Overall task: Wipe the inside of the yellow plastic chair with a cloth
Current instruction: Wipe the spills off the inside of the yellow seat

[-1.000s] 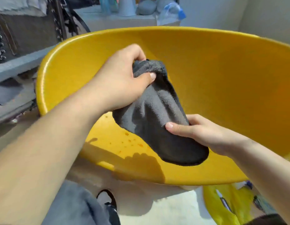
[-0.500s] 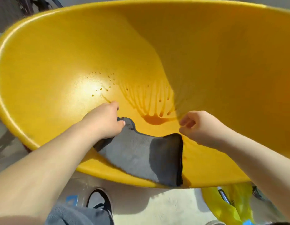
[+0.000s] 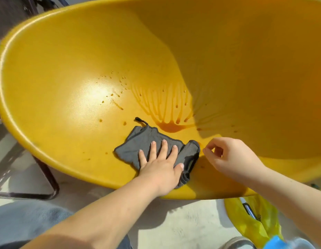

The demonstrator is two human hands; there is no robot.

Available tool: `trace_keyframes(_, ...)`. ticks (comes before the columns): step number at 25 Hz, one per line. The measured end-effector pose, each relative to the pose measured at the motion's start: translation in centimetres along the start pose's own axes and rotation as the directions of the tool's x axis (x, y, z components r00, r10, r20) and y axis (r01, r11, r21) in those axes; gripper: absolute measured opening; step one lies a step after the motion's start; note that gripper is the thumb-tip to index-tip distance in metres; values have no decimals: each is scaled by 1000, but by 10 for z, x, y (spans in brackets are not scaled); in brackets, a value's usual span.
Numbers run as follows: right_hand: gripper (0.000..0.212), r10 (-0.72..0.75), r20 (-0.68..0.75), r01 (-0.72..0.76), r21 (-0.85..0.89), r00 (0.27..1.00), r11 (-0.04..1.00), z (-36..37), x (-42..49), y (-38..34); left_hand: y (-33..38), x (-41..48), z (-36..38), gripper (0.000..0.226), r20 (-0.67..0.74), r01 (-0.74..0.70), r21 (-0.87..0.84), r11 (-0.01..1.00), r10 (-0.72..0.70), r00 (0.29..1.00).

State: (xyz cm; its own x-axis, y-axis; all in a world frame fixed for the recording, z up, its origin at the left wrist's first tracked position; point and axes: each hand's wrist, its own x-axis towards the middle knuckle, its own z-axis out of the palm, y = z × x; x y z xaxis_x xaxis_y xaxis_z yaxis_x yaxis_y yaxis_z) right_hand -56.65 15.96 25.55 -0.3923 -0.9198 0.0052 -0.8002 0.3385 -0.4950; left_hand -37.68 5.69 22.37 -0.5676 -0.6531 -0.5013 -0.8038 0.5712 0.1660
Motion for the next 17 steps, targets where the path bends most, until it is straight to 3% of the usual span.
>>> trace_keyframes(2,16,-29,-8,28,-75,1000,997,3,-7,4,-26,2,-7,62,23,3,47,999,-4,1000)
trace_keyframes(4,17,-14,-8,12,-130,1000,991,3,-10,9,-56,5,-16,62,15,156,76,985,-158,987)
trace_keyframes(6,19,4,-1,-4,-153,1000,988,4,-12,14,-72,6,-23,64,-35,382,63,922,-380,924)
trace_keyframes(8,21,8,9,-6,-193,1000,981,5,-13,17,-61,7,-24,65,-63,465,40,884,-462,884)
trace_keyframes(10,23,1,22,4,-223,1000,975,9,-13,17,-26,1,-14,64,-38,379,-21,925,-380,924)
trace_keyframes(13,21,44,-24,-48,-210,999,977,9,-9,14,29,-22,7,63,-28,19,-60,998,-21,999)
trace_keyframes(15,16,62,-22,-65,-197,998,978,8,-7,11,31,-32,8,60,-2,-176,-38,984,176,984)
trace_keyframes(17,15,65,-11,-66,-193,998,979,6,-9,10,2,-26,-3,58,17,-205,45,978,205,979)
